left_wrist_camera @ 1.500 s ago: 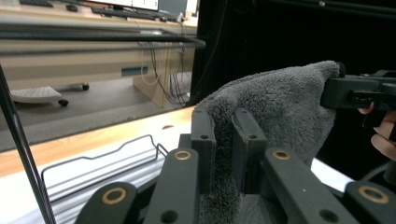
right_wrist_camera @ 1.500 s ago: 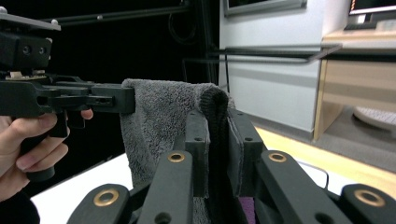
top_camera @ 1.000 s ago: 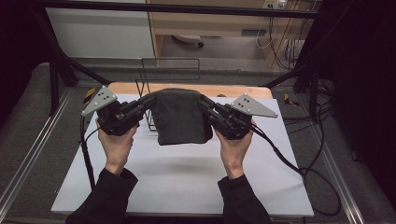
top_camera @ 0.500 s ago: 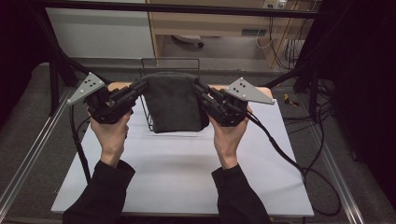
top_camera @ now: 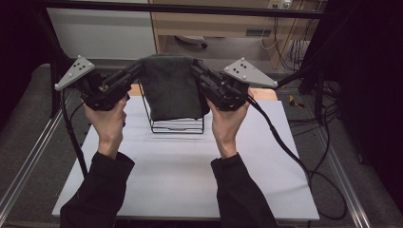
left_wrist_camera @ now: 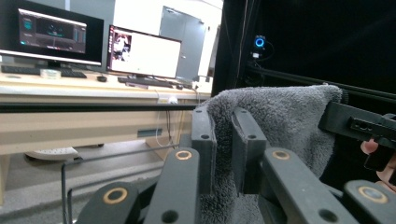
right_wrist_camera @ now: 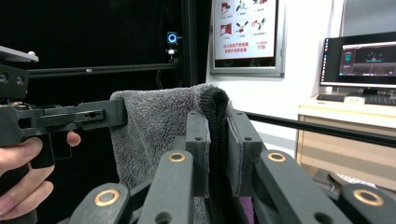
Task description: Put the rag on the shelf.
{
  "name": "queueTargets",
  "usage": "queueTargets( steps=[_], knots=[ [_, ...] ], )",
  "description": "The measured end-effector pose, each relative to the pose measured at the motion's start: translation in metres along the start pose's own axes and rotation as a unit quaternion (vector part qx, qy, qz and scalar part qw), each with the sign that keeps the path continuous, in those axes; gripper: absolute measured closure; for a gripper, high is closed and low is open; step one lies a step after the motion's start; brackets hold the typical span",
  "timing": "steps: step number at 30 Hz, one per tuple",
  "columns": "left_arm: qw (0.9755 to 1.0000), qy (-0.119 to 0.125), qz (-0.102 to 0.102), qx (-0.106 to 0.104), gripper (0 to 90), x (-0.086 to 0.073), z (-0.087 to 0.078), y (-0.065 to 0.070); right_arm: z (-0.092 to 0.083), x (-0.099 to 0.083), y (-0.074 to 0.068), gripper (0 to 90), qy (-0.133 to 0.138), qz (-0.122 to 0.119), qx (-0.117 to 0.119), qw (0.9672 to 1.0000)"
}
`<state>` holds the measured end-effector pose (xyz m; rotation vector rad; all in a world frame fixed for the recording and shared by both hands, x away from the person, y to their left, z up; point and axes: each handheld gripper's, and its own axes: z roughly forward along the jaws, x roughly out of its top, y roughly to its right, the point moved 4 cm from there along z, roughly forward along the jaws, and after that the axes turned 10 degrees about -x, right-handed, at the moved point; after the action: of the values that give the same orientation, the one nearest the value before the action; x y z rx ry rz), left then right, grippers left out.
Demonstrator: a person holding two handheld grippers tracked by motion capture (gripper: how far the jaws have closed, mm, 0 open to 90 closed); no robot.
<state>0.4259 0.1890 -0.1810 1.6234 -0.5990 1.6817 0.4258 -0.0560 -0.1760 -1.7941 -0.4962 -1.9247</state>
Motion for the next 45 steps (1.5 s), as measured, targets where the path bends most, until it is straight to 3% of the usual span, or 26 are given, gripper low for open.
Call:
queueTargets(
  steps=[13,20,30,45],
  knots=[
    [0.9996,0.025,0.01,0.005,80.6,0.032,0.015,-0.006,0.015,0.027,0.002,81.1,0.032,-0.001,-0.013,0.9994],
    [0.9992,0.034,0.019,0.011,80.6,0.046,0.02,-0.01,0.025,0.037,0.004,81.1,0.044,0.011,-0.014,0.9989],
    [0.9991,0.041,0.004,0.015,80.5,0.059,0.026,-0.023,0.041,0.047,0.005,81.1,0.051,0.013,-0.014,0.9985],
    [0.9981,0.055,0.004,0.026,80.4,0.076,0.036,-0.038,0.067,0.064,0.012,81.1,0.055,0.016,-0.015,0.9982]
  ],
)
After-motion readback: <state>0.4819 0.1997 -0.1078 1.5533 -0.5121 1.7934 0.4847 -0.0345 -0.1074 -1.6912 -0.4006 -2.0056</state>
